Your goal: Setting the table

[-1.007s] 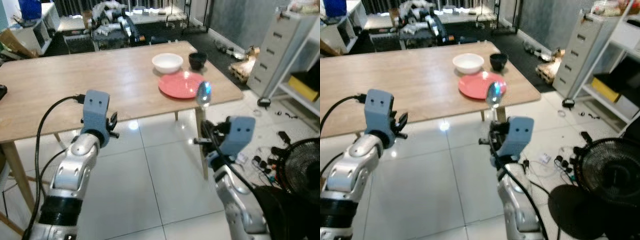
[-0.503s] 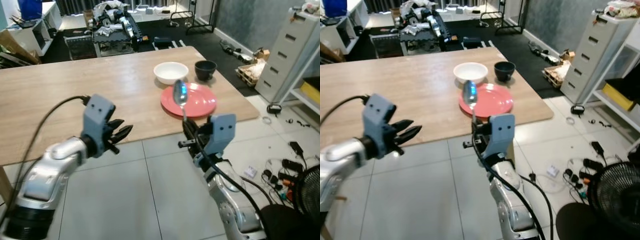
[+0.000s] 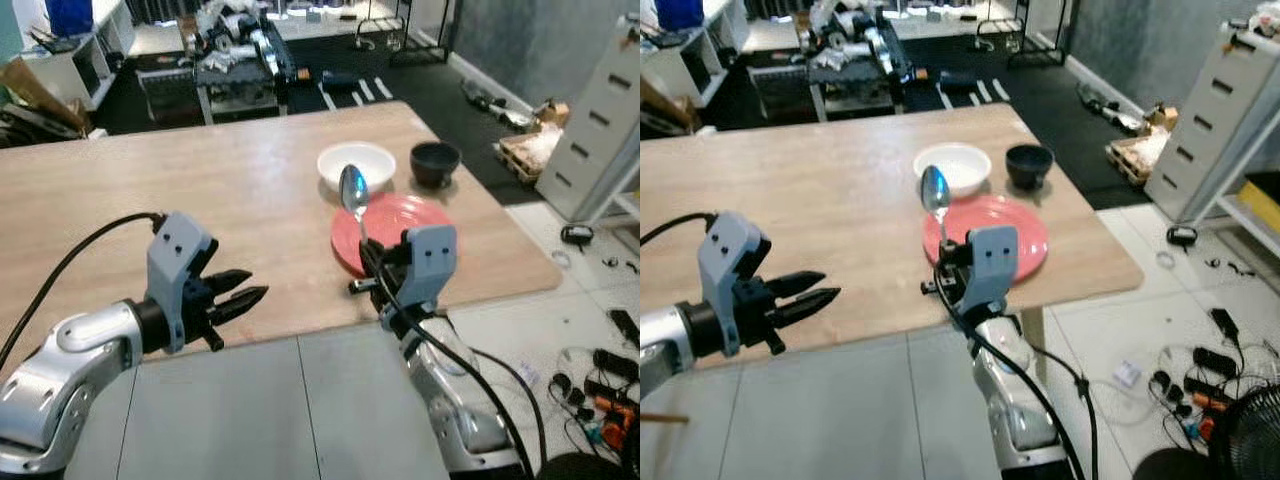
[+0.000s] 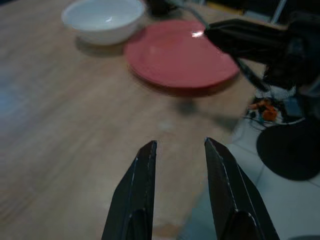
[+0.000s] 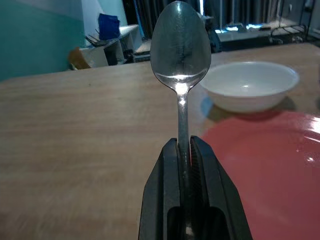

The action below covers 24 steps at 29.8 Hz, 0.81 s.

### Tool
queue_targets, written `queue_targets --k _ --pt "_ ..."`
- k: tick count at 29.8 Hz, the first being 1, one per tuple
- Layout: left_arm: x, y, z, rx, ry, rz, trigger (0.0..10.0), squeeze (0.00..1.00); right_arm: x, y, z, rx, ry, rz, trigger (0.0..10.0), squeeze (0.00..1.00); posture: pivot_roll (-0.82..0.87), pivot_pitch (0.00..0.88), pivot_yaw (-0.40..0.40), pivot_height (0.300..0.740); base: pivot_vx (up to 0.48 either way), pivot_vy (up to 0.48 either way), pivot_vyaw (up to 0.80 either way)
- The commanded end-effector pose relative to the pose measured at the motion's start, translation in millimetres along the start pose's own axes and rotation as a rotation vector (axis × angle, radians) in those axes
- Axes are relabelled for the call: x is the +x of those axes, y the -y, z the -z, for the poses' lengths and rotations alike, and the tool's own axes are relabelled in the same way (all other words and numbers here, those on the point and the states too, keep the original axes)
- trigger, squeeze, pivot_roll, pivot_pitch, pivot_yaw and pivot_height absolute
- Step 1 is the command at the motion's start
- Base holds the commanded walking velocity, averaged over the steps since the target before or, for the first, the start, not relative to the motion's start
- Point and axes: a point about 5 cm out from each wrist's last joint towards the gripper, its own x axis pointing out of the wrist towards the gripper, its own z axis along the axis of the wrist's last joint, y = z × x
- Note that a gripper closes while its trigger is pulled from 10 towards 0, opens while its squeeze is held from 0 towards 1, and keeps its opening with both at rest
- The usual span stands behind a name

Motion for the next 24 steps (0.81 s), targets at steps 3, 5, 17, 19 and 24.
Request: queue_targets --k 3,5,17,19,24 --pt "-0.2 2.6 4.7 -0.011 -0.024 0.006 10.0 0.0 2.0 0.8 4.0 0.0 -0.02 0.037 10.0 0.0 0.15 0.122 0.133 0.74 0.48 0.0 0.0" --pt "-0.1 2.6 4.7 -0.012 -0.025 0.007 10.0 0.0 1.8 1.7 3.7 0.004 -0.017 0.042 10.0 0.0 0.15 0.121 0.135 0.74 0.48 0.0 0.0" --pt "-1.2 9.8 8.3 -0.019 -0.043 0.018 10.0 0.0 -4.8 -5.9 2.8 0.031 0.008 -0.038 10.0 0.0 0.14 0.115 0.135 0.74 0.219 0.0 0.0" --pt "-1.6 11.9 8.7 -0.021 -0.044 0.031 10.0 0.0 -5.7 -7.5 3.1 0.031 0.006 -0.053 10.0 0.0 0.14 0.115 0.135 0.74 0.0 0.0 0.0" --pt "-1.3 14.9 10.6 -0.024 -0.048 0.046 10.0 0.0 -8.3 -11.2 3.6 0.025 -0.004 -0.092 10.0 0.0 0.14 0.116 0.135 0.74 0.0 0.0 0.0"
